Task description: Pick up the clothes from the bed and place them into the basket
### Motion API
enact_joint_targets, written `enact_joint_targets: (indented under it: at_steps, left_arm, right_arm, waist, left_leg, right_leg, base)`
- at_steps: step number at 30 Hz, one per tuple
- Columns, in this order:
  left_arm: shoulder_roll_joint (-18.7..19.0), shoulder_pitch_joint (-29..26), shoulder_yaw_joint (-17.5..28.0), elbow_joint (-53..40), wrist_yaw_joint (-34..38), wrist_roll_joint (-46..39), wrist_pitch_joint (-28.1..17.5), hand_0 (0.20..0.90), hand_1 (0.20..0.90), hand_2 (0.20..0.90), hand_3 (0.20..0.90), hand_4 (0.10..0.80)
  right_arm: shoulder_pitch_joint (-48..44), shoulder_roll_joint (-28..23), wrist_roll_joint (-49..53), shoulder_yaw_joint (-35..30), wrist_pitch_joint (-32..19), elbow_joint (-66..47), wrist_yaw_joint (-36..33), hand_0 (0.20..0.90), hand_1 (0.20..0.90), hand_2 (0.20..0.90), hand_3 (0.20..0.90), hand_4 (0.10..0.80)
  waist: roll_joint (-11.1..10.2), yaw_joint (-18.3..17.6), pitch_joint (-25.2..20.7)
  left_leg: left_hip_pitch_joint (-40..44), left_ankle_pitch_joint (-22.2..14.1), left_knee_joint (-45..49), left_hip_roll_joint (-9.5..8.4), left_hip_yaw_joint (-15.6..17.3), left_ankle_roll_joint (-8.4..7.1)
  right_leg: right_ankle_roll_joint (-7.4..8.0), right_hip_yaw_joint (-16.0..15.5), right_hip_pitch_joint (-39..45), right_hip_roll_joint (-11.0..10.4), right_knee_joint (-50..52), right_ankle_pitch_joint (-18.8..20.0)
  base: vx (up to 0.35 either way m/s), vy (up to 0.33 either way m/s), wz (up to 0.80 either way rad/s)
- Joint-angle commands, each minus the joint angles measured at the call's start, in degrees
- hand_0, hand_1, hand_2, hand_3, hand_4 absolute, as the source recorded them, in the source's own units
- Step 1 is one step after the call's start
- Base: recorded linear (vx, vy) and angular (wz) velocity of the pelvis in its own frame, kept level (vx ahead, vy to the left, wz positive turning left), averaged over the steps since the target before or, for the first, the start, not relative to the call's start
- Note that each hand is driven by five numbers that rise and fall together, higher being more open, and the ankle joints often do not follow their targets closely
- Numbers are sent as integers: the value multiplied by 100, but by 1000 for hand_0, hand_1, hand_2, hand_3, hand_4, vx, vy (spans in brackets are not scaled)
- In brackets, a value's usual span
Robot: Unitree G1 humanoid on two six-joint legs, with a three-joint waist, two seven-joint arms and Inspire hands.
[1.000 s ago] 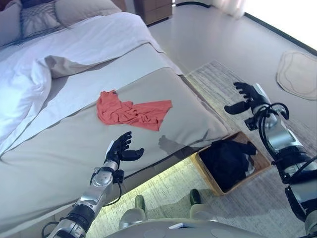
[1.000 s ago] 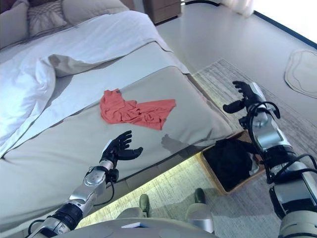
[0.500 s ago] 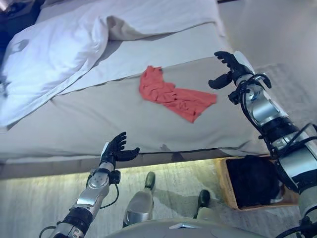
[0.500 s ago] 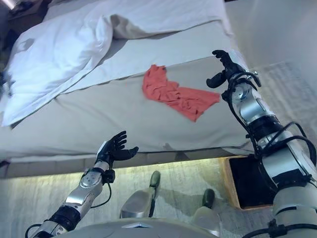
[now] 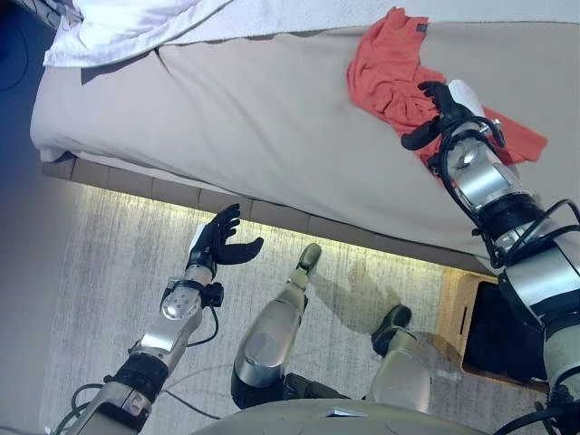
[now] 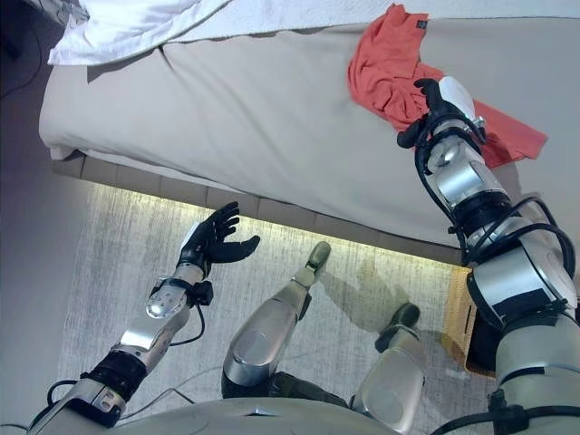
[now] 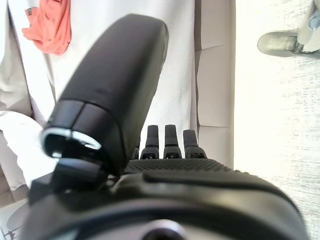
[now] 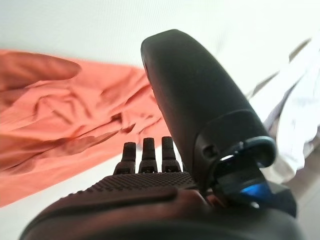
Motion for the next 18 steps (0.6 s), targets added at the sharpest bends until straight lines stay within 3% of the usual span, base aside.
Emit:
enact_joint_targets:
  at_steps: [1,9,11,12,13,15,18]
  left_arm:
    - [381,80,-16,-727,167,-118,-584,900,900,900,900,800]
    - [532,257,-2,-1031,206,-161,-654,900,900,900,900,800]
    - [564,286,2,-1054,195,-177,-681,900,900,900,900,800]
    - [582,307,13,-1087,182,-183,-682,900,900,900,900,800]
    - [596,335,34,-1146,169,-175,-672,900,900,900,900,800]
    - [611,334,29,-1153,172,-185,-683,900,900,900,900,800]
    - [646,342,36,-1181,177,-221,-697,900,900,900,900,800]
  right_arm:
    - [-1200,-305,-359,447,-9,-181,-412,900,900,900,900,800]
    - [-1510,-365,-279,660,193,295,-433,900,900,900,900,800]
    - [-1555,-398,-242,706,237,334,-445,601,601,601,551,451]
    - [-1569,-412,-220,698,239,355,-467,521,521,521,458,358]
    - [-1558,-423,-271,665,273,365,-502,352,352,352,260,160]
    - [-1604,-435,-302,680,309,408,-491,300,300,300,200,100]
    - [-1734,-526,-444,765,443,556,-395,300,300,300,200,100]
  waist:
    - [-136,38,-129]
    - [-47,166,-129]
    - [-44,177,-129]
    - [-41,179,-129]
    - [-39,183,-129]
    - [-40,186,-129]
    - [-34,185,-129]
  left_leg:
    - [-334,-724,736,108,-189,267]
    - [-969,-789,1103,5,-223,375]
    - [-1024,-809,1170,3,-221,390]
    - [-1041,-823,1194,5,-215,396]
    - [-1066,-841,1232,3,-211,404]
    - [-1092,-851,1272,4,-196,408]
    - [-1143,-872,1339,1,-160,421]
  right_leg:
    - [-398,53,-261,59,422,38]
    - [-460,73,-857,92,783,-22]
    - [-470,68,-906,96,839,-36]
    - [-474,72,-931,102,867,-42]
    - [-480,77,-958,109,908,-55]
    - [-485,80,-978,116,942,-67]
    - [-498,93,-1033,129,1008,-91]
  base:
    - [-52,5,5]
    - [-41,8,4]
    - [0,0,0]
    - [0,0,0]
    - [0,0,0]
    - [-8,-1,-2]
    - [-21,7,-5]
